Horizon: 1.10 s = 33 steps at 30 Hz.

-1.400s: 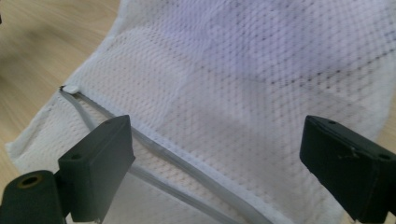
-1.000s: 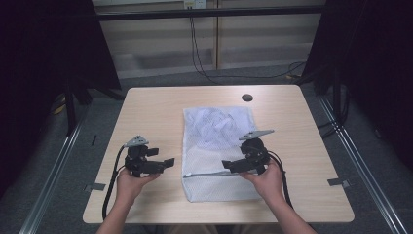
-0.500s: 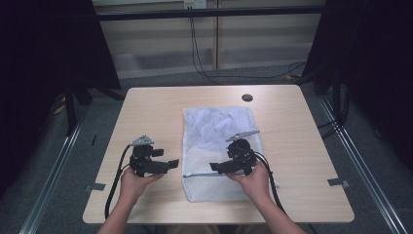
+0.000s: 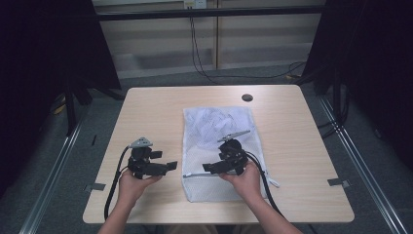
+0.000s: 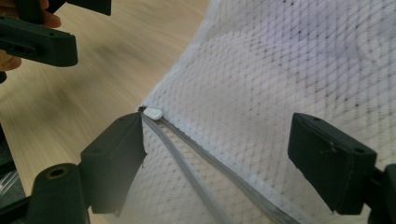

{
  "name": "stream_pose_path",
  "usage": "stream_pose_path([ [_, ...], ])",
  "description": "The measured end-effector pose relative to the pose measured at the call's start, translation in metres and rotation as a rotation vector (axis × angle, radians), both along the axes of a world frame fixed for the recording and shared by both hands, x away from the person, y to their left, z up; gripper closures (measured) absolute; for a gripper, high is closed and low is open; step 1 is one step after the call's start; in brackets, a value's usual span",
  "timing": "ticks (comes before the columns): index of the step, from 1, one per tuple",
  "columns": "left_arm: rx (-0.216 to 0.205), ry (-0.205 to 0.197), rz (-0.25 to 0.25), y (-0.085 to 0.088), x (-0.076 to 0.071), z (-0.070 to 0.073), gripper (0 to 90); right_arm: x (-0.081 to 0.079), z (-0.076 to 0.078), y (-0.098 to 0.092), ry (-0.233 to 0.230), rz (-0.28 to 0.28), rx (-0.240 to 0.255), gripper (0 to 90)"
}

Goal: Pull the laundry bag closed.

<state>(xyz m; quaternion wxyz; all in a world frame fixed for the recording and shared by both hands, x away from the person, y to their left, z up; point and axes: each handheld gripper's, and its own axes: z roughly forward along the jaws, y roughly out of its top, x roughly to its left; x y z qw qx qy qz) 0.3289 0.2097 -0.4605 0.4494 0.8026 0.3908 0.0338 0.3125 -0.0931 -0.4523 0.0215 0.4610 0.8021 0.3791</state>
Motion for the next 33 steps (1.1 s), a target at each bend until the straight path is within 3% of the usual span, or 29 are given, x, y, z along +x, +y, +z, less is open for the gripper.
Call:
stream_pose_path([
  [24, 0.015, 0.0, -0.001, 0.006, -0.003, 0.001, 13.9, 0.007, -0.015, 0.03, 0.058, 0.058, 0.054, 31.1],
  [29, 0.019, 0.002, -0.01, 0.006, -0.004, 0.001, 14.2, 0.01, -0.019, 0.035, 0.097, 0.091, 0.098, 41.0],
  [33, 0.029, 0.002, -0.005, 0.006, -0.005, 0.0, 14.4, 0.01, -0.021, 0.039, 0.124, 0.112, 0.091, 42.5],
])
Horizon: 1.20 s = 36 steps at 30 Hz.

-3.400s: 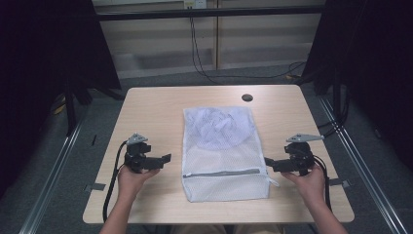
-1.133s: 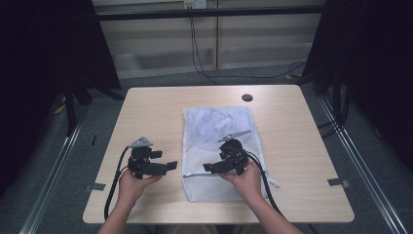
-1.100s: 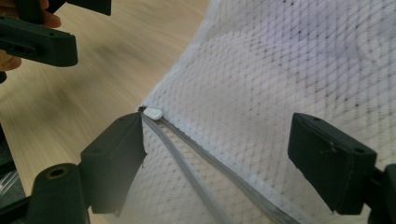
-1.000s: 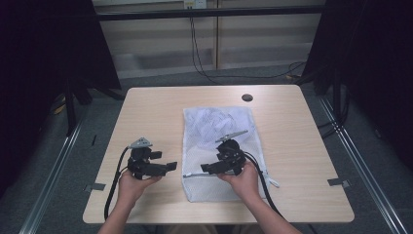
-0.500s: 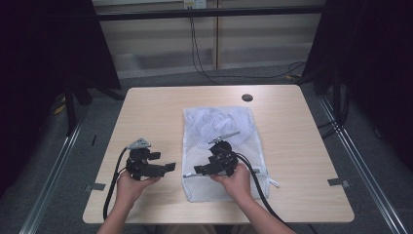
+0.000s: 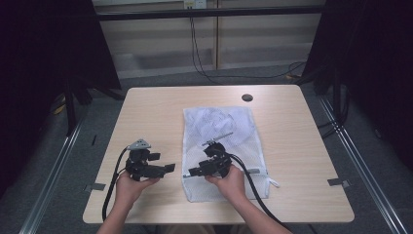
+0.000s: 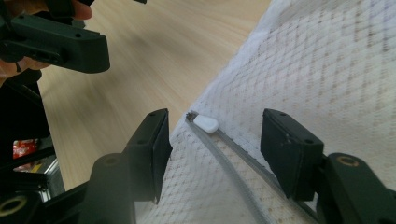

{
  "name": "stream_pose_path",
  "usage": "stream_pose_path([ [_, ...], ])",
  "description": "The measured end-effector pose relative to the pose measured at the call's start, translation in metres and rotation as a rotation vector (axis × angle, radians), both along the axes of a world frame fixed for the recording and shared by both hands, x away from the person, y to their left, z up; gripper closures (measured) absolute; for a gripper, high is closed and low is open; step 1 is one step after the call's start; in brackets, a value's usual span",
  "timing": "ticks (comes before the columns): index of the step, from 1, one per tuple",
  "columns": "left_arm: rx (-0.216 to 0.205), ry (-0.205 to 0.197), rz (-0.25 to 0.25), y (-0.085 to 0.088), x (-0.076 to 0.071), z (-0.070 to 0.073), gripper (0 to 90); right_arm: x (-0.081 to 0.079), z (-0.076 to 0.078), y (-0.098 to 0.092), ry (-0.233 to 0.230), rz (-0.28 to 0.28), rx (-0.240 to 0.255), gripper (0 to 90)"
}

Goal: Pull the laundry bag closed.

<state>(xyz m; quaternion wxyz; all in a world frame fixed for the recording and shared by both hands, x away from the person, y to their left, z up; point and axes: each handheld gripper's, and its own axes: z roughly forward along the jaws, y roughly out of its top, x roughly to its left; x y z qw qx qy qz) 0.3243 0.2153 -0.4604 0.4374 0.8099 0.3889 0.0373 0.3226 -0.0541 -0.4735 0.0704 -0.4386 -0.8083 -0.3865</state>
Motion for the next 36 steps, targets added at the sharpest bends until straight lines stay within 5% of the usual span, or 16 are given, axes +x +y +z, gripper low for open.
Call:
stream_pose_path([
  [16, -0.003, 0.004, 0.007, 0.003, 0.0, 0.0, 15.2, 0.005, -0.014, 0.016, 0.083, 0.008, -0.003, 60.8],
  [24, 0.005, 0.005, 0.008, 0.004, 0.001, -0.001, 15.3, 0.009, -0.015, 0.019, 0.098, 0.013, 0.03, 67.6],
  [36, 0.007, 0.005, 0.008, 0.004, 0.001, 0.0, 15.9, 0.008, -0.018, 0.026, 0.101, 0.028, 0.019, 75.8],
])
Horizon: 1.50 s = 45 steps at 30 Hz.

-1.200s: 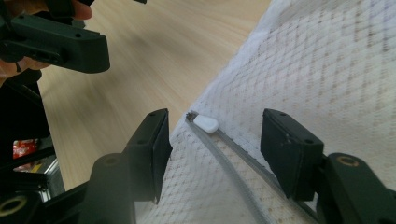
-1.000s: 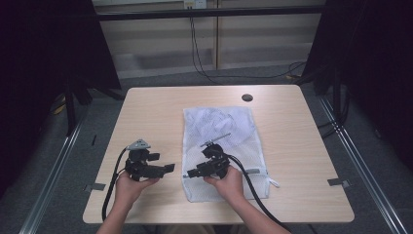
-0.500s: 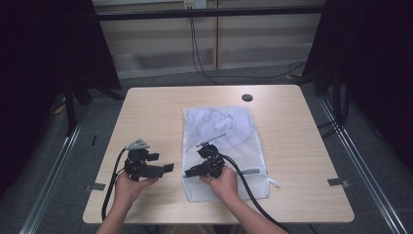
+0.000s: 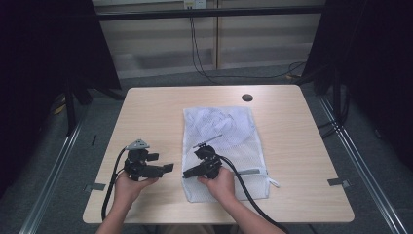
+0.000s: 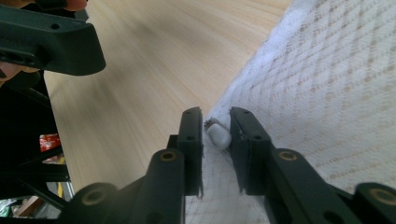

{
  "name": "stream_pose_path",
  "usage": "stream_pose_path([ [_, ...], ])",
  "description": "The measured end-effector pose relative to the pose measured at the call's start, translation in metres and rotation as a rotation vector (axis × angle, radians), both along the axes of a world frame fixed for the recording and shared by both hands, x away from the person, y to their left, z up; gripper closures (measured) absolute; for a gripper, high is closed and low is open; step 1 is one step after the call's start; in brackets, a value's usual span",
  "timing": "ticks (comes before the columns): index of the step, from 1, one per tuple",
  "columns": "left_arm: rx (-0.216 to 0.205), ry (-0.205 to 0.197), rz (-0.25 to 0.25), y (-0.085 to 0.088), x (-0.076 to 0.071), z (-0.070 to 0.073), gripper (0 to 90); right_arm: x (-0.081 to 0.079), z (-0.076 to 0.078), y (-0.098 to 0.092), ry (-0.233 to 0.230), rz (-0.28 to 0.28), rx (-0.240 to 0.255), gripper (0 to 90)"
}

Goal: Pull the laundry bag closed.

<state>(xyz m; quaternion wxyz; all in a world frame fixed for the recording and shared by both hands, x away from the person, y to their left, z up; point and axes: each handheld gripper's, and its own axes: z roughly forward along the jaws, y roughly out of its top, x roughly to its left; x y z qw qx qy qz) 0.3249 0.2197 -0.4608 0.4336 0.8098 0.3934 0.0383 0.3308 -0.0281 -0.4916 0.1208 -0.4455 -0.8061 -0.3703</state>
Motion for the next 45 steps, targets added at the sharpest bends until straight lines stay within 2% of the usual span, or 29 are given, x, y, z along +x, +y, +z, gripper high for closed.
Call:
stream_pose_path([
  [4, -0.004, 0.006, -0.002, 0.0, 0.0, 0.0, 16.3, 0.0, -0.001, 0.004, 0.019, -0.009, -0.002, 76.7],
  [6, -0.003, 0.011, -0.001, 0.0, 0.0, 0.0, 16.8, 0.0, -0.002, 0.004, 0.015, -0.006, -0.005, 76.7],
  [7, -0.004, 0.016, -0.007, 0.0, -0.001, 0.0, 17.5, 0.0, -0.003, 0.005, 0.02, -0.012, -0.008, 82.0],
  [8, -0.001, 0.017, -0.012, 0.0, -0.001, 0.0, 17.9, 0.0, -0.003, 0.005, 0.012, -0.011, -0.011, 83.0],
  [12, -0.003, 0.02, -0.014, -0.001, -0.001, -0.001, 18.3, 0.001, -0.002, 0.005, 0.009, -0.01, -0.008, 84.4],
  [18, -0.003, 0.049, -0.044, -0.004, -0.003, -0.003, 20.7, 0.001, 0.005, 0.0, 0.01, -0.012, 0.001, 86.6],
  [21, -0.017, 0.059, -0.042, -0.006, -0.004, -0.004, 20.9, 0.002, 0.008, -0.004, 0.009, -0.02, 0.021, 86.7],
  [26, -0.011, 0.073, -0.06, -0.009, -0.005, -0.007, 21.3, 0.002, 0.013, -0.008, 0.028, -0.03, 0.05, 86.7],
  [32, -0.026, 0.096, -0.079, -0.013, -0.006, -0.009, 21.8, 0.003, 0.019, -0.011, 0.028, -0.032, 0.062, 86.7],
  [36, -0.054, 0.121, -0.095, -0.018, -0.007, -0.012, 23.9, 0.003, 0.024, -0.012, 0.018, -0.025, 0.061, 86.8],
  [40, -0.046, 0.134, -0.106, -0.023, -0.007, -0.015, 25.9, 0.003, 0.028, -0.013, 0.014, -0.028, 0.065, 86.8],
  [45, -0.059, 0.144, -0.12, -0.026, -0.007, -0.017, 27.3, 0.004, 0.032, -0.013, -0.021, -0.03, 0.068, 86.9],
])
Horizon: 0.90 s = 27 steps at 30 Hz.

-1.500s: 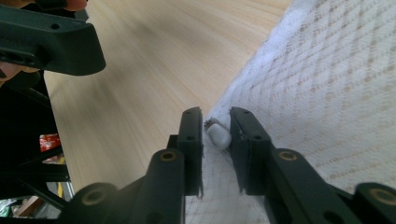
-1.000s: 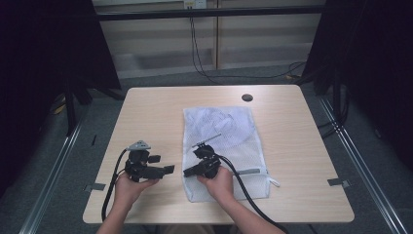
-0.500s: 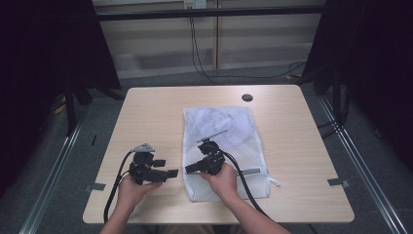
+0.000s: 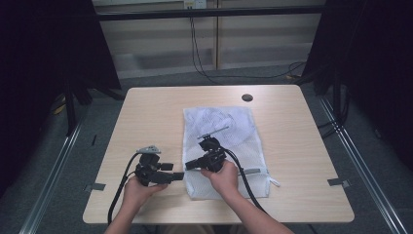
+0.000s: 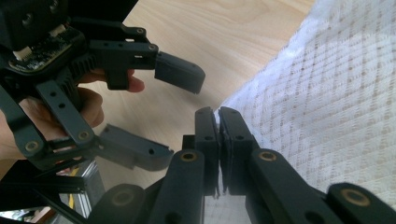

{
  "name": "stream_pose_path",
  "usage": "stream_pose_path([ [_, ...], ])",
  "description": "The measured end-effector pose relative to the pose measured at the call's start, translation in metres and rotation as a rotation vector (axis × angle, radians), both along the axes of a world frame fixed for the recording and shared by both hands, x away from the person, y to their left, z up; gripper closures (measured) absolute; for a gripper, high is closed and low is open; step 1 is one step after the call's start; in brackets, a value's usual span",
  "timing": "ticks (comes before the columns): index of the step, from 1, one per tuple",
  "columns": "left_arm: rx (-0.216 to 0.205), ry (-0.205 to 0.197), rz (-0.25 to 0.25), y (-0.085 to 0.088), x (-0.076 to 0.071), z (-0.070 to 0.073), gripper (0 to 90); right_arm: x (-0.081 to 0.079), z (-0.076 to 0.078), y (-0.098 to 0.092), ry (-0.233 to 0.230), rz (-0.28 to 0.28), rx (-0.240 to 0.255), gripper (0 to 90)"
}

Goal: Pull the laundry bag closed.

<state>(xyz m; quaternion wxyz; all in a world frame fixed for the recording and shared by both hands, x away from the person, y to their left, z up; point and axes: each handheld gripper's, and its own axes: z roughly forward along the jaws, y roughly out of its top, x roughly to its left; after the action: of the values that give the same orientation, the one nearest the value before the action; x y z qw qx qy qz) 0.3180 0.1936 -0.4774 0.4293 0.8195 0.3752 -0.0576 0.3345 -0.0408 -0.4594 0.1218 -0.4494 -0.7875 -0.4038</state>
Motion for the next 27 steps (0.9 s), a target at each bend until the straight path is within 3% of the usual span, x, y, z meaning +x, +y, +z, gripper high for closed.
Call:
stream_pose_path([
  [14, -0.046, 0.046, -0.025, -0.01, 0.001, -0.005, 34.2, 0.001, 0.008, 0.001, -0.01, 0.002, -0.005, 86.9],
  [27, -0.059, 0.081, -0.049, -0.02, 0.004, -0.009, 51.4, -0.001, 0.01, 0.002, -0.015, 0.001, 0.008, 86.8],
])
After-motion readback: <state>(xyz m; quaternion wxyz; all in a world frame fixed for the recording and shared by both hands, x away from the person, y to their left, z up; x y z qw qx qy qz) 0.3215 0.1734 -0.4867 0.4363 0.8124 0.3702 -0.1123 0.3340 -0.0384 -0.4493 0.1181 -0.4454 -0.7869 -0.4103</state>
